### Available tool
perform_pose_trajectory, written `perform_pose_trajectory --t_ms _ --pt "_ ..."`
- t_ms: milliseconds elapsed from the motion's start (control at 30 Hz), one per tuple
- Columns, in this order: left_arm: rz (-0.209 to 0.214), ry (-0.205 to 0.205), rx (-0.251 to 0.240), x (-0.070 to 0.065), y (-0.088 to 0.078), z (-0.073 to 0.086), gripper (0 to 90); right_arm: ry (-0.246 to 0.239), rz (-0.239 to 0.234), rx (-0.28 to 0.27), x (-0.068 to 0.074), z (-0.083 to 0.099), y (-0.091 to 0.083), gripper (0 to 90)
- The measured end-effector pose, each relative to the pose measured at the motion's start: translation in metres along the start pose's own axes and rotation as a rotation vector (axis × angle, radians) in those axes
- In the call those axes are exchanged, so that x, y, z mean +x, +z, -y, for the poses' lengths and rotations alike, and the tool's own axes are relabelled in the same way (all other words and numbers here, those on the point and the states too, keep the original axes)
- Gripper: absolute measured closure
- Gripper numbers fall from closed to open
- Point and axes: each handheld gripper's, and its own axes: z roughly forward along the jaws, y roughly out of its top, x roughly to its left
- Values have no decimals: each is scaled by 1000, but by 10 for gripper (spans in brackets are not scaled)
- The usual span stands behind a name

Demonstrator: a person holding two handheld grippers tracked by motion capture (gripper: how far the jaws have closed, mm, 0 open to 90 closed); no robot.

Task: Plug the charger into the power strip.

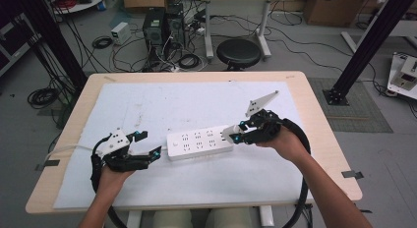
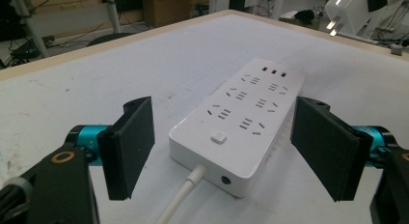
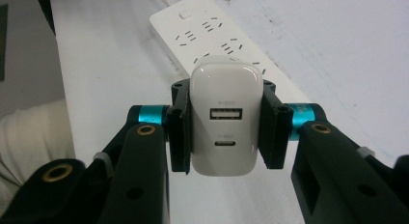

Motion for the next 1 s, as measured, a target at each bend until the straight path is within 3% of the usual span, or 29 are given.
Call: perform_pose_trajectory --t_ms 167,367,600,833,1000 --pt "4 -9 3 3 -1 0 237 -53 -2 38 -3 -19 4 637" --pt "5 -20 -14 7 -3 -1 237 -81 -12 81 -10 -36 9 638" --pt "-5 8 -15 7 -1 0 238 -125 -20 139 -22 -49 18 637" --pt "-18 4 -17 10 -3 1 237 -189 -23 205 -29 -63 27 638" --pt "-22 10 -13 10 -3 3 237 -204 -35 224 -35 -68 33 638"
